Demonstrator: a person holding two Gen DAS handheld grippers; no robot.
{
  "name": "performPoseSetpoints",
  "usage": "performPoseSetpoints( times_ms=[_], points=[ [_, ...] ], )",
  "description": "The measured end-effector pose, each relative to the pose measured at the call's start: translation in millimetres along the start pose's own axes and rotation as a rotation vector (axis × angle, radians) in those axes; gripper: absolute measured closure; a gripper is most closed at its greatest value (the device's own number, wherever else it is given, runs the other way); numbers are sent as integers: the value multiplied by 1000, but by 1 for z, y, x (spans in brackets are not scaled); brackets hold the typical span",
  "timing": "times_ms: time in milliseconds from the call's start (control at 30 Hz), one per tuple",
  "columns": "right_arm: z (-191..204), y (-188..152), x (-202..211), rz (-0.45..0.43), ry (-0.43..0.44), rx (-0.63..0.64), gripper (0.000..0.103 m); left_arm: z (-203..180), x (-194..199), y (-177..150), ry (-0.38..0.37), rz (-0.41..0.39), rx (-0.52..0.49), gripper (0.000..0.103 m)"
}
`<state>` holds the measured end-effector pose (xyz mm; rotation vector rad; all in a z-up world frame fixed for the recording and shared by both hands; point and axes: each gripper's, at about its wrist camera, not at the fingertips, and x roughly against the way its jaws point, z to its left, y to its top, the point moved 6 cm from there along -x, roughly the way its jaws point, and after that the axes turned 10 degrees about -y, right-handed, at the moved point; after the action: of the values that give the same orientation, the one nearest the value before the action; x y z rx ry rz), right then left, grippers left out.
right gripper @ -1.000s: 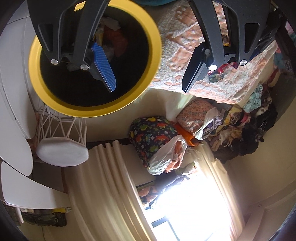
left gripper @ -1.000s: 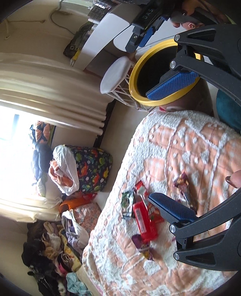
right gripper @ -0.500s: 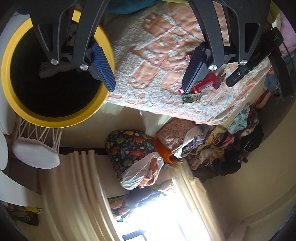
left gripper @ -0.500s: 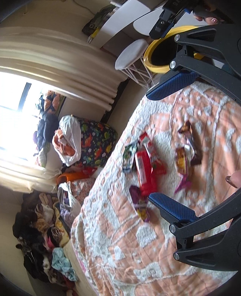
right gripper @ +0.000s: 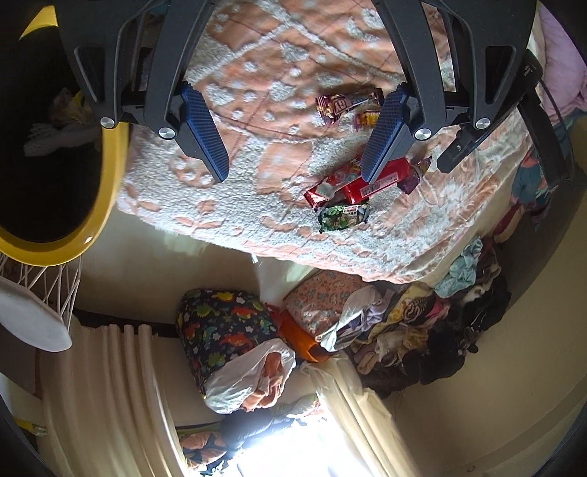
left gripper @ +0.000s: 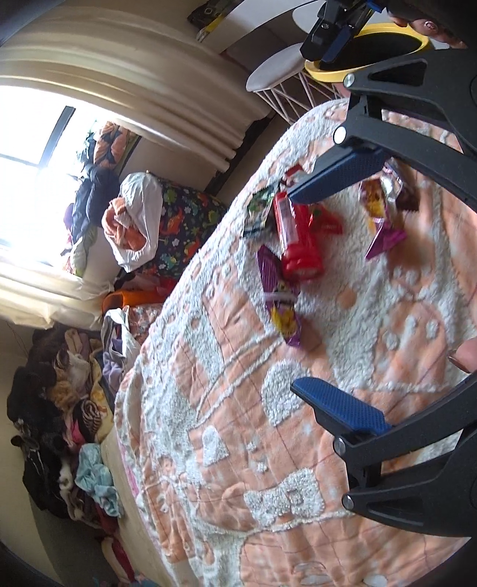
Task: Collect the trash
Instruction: 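Grasp the purple wrapper with the left tool while the right tool grasps the red wrapper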
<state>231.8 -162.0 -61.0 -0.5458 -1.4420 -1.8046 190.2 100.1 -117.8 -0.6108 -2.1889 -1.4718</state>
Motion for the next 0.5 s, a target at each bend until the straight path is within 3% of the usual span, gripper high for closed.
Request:
performPoseSetpoints(
  times_ms=[233, 500],
  points=[
    [16, 2, -31, 61, 5, -4, 31, 29, -16, 6, -23, 9, 77, 38],
    [35, 5, -72, 125, -4, -28, 33, 44, -48, 13, -82, 65, 137, 45]
  ],
)
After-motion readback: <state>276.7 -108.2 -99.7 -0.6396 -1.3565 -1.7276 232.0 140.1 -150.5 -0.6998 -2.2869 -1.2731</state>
